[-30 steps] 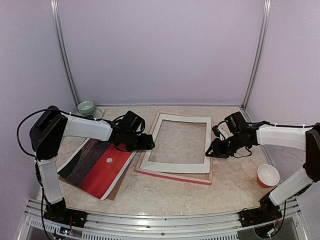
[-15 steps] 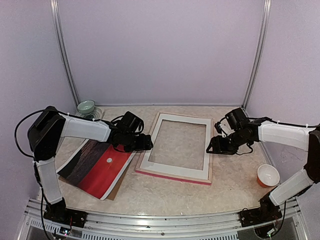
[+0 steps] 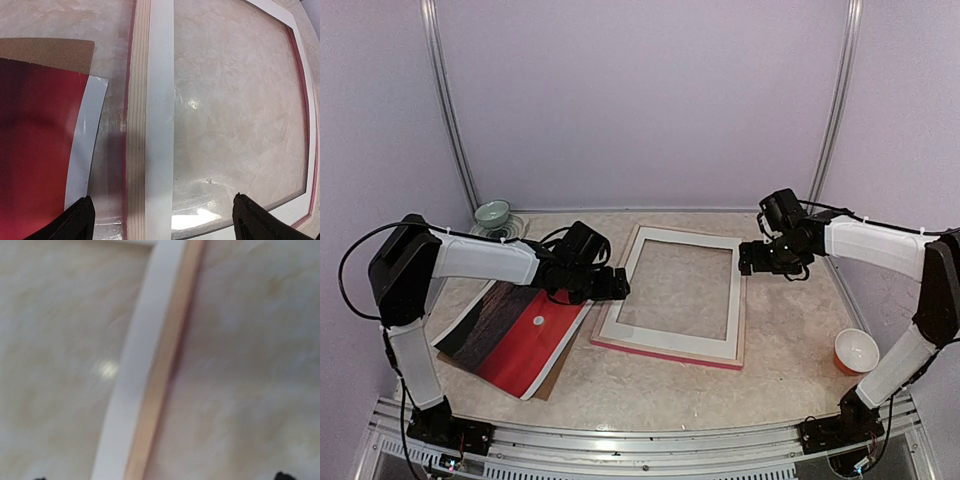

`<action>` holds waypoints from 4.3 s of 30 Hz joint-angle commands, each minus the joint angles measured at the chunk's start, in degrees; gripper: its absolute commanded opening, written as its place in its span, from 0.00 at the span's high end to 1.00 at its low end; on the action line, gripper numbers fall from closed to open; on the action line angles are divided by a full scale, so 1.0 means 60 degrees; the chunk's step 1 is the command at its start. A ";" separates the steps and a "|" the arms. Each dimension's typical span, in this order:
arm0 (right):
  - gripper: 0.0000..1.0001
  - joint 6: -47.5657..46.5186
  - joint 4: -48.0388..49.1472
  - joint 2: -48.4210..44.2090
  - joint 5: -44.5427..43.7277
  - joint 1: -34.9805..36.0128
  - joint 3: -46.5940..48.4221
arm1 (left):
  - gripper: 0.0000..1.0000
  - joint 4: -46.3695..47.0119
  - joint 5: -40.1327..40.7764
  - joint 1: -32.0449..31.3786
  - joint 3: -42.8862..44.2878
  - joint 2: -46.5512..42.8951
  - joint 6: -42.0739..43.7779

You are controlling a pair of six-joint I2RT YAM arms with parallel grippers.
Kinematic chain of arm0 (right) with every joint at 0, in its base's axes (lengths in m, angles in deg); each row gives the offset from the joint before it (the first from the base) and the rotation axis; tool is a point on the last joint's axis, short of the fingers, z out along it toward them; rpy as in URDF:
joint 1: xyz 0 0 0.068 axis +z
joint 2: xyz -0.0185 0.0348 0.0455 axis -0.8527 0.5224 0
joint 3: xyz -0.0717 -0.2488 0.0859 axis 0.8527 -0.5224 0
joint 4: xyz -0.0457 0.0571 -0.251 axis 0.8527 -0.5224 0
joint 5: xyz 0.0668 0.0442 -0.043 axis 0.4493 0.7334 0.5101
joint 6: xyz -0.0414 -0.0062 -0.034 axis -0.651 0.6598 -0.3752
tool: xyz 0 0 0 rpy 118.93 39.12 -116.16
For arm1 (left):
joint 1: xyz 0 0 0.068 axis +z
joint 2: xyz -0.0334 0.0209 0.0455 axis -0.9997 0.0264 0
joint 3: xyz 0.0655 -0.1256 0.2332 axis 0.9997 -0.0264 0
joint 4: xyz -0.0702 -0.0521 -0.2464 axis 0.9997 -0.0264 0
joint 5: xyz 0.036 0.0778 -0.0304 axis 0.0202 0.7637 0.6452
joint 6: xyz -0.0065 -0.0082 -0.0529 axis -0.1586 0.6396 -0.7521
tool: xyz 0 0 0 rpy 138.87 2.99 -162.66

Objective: Put the photo into the frame
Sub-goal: Press the mat board onto the glass panel, then press the mat board against the glass panel.

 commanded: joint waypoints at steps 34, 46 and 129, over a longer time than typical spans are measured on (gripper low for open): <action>0.01 -0.0720 -0.0326 0.7180 -0.2645 -0.1382 0.6459 | 0.01 -0.0146 0.0425 -0.0548 -0.0726 -0.0651 -0.0220; 0.01 -0.0950 -0.0334 0.7488 -0.2413 -0.1382 0.6575 | 0.01 -0.0168 0.0514 -0.0622 -0.0638 -0.0489 -0.0275; 0.03 -0.0378 0.1989 0.2584 0.1322 -0.1202 0.0410 | 0.03 -0.1733 0.1603 0.1118 0.6941 0.4377 0.2215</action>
